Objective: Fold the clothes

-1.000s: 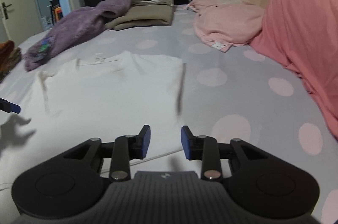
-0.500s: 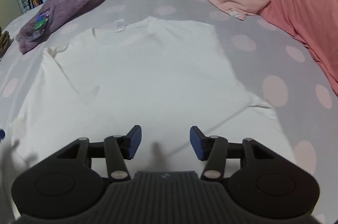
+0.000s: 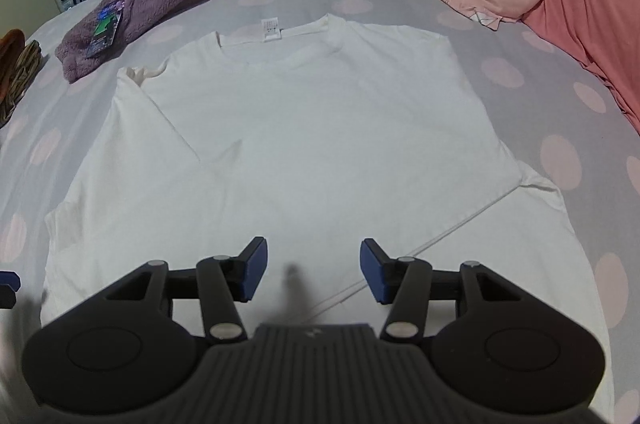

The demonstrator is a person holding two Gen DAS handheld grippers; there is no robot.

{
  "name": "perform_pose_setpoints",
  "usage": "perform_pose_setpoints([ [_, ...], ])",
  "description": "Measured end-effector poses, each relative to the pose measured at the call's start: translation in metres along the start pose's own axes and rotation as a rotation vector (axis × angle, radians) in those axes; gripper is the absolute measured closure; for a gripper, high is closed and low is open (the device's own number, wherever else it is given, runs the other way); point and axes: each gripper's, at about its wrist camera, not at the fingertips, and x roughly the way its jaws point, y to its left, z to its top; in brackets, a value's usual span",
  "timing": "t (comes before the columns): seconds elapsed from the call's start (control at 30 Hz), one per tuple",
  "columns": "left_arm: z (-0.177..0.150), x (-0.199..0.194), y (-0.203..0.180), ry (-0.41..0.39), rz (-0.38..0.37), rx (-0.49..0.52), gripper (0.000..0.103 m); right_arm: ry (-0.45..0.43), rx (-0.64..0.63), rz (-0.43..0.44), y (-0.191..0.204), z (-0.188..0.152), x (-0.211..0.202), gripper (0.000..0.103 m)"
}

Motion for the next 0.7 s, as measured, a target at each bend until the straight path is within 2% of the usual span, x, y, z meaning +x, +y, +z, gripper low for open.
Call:
perform_pose_setpoints([
  [0.1,0.001,0.001,0.002,0.005,0.011,0.013,0.050,0.001,-0.006,0.002,0.000,0.001,0.000,0.048],
  [0.23,0.018,0.005,0.004,0.009,0.042,0.086,0.050,-0.002,-0.011,-0.005,-0.002,0.004,0.000,0.048],
  [0.47,0.081,0.019,0.011,-0.076,0.066,0.172,0.049,-0.040,-0.022,-0.028,-0.015,0.024,0.009,0.046],
  [0.7,0.143,0.041,0.036,-0.127,0.119,0.152,0.048,-0.098,-0.053,-0.054,-0.035,0.066,0.024,0.045],
])
